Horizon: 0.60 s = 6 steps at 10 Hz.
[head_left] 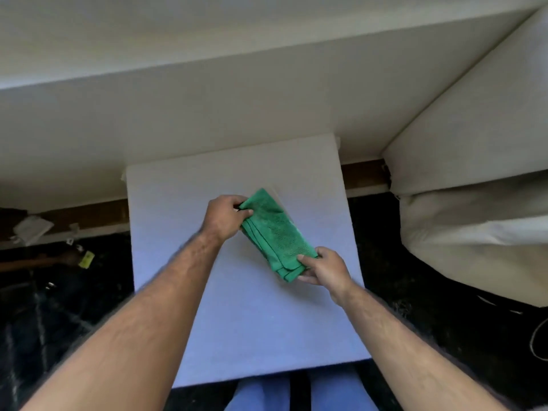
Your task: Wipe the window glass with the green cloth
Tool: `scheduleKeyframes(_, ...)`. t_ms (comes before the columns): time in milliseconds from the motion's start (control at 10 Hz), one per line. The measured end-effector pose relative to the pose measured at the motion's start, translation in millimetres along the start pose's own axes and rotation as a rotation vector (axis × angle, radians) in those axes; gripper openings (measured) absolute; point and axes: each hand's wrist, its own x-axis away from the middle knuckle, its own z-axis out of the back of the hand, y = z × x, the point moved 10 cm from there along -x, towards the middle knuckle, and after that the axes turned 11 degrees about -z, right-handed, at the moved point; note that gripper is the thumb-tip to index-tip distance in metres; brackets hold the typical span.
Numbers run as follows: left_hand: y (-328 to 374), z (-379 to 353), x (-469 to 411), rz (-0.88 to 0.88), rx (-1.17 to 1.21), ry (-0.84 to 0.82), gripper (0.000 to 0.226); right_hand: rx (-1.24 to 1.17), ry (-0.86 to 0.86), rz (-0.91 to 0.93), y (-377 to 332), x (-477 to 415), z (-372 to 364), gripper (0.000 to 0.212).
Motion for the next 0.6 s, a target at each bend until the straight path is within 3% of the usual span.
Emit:
scheduleKeyframes(200, -10, -31, -29, -0.054, -0.188, -0.032, 0.034, 0.087, 0.111, -0.03, 17, -26, 11, 0.017)
scheduleKeyframes(400, -11, -45, -28, -0.107, -0.441, -0.089, 0.038, 0.585, 0.291, -0.053, -6, -14, 17, 0.046)
scheduleKeyframes(500, -1, -33, -19, -0.139, -0.535, -0.076, 0.03, 0.967, 0.466, 0.026, -36, 0, 19, 0.058)
scheduleKeyframes(600, 16, -20, -8, -0.22, -0.586, -0.044, 0.043, 1.148, 0.563, 0.21, -75, 22, 10, 0.056)
